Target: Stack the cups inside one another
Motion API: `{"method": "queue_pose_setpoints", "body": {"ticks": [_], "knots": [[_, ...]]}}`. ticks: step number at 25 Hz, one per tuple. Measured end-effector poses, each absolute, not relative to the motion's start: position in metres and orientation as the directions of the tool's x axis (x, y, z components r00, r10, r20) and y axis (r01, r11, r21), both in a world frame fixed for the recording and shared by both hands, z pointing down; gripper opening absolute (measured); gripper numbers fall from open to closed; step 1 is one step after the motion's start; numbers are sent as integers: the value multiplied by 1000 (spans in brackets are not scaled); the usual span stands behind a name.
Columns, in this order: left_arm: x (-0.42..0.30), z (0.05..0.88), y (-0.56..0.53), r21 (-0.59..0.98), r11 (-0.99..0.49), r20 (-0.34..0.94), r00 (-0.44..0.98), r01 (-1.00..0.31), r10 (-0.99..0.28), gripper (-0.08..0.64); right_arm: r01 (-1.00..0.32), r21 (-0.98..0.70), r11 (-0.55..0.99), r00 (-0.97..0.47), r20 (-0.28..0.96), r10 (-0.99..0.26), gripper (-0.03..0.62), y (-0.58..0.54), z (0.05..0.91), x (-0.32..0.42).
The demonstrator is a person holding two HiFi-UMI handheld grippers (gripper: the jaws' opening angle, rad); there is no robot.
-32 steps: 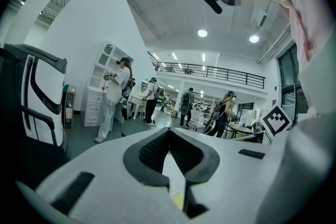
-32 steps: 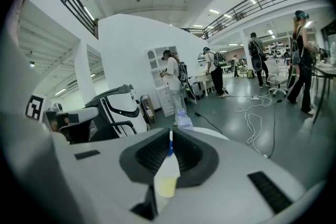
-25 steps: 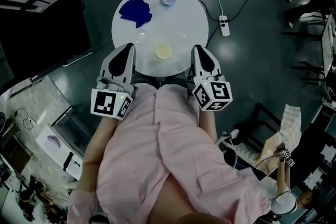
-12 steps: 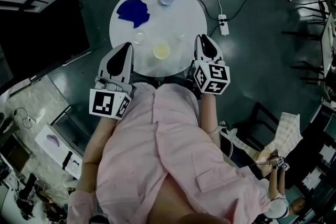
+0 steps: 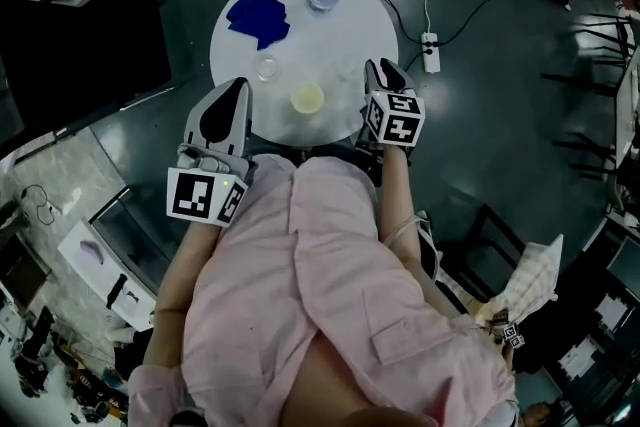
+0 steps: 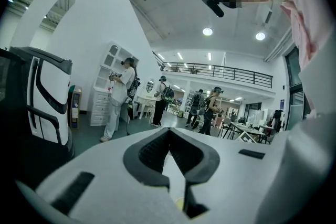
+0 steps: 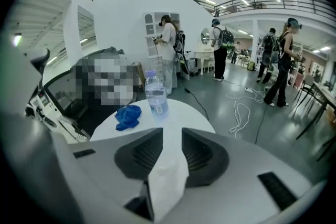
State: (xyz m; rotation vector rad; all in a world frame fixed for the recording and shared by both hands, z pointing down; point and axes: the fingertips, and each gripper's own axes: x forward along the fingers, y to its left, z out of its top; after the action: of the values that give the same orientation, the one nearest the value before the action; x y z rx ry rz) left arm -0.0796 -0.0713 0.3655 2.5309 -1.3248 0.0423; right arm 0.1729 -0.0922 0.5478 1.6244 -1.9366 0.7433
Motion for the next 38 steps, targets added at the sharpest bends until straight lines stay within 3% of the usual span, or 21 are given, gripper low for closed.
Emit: {"method": "queue_pose_setpoints", "body": {"ticks": [21, 27, 31, 38], "knots": [[-78, 376, -78, 270, -408, 218, 468, -872, -856, 9, -950, -141, 279, -262, 847, -462, 98, -106, 641, 163], [-80, 380, -78, 273, -391, 232, 455, -879, -860, 9, -950, -166, 264, -269, 866, -422, 97, -107, 657, 159], [-82, 381, -77, 277, -380, 239, 446, -883, -863, 9, -952, -147, 268, -253, 872, -418, 44, -108, 659, 157], [-82, 383, -75, 285, -379, 245, 449, -880, -859, 9, -957, -160, 242, -257, 855, -452, 42, -111, 650, 158]]}}
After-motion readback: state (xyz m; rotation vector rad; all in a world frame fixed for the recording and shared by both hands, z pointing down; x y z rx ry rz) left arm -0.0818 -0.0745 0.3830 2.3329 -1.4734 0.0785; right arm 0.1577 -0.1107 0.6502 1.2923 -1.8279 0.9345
